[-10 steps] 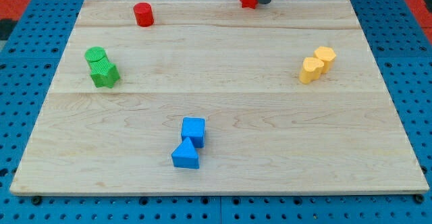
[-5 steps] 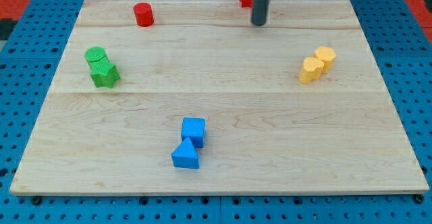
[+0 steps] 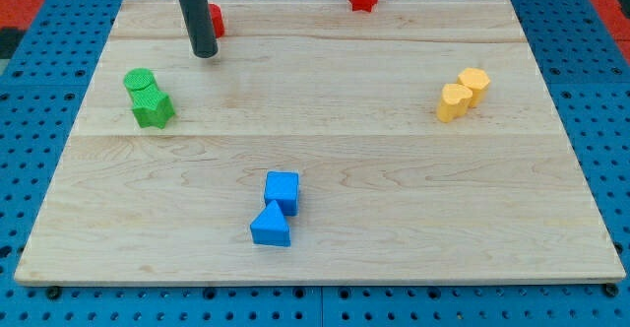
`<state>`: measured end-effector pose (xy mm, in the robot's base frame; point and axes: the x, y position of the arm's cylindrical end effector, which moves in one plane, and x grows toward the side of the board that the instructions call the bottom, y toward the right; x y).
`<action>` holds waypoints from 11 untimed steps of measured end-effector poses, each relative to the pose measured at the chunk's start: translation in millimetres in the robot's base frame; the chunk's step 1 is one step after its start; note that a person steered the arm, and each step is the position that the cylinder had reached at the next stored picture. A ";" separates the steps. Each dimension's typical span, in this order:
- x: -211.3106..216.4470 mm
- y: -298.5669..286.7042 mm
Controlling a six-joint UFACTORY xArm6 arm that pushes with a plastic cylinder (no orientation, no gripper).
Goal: Push red circle in to red star
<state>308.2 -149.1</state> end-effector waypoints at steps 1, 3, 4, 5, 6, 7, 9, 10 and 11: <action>0.1 -21.3; -74.9 -71.8; -69.9 -58.2; -100.0 -2.0; -71.3 12.3; -51.5 -49.3; -42.8 38.3; -42.4 71.1; -38.4 49.8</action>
<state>269.7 -99.3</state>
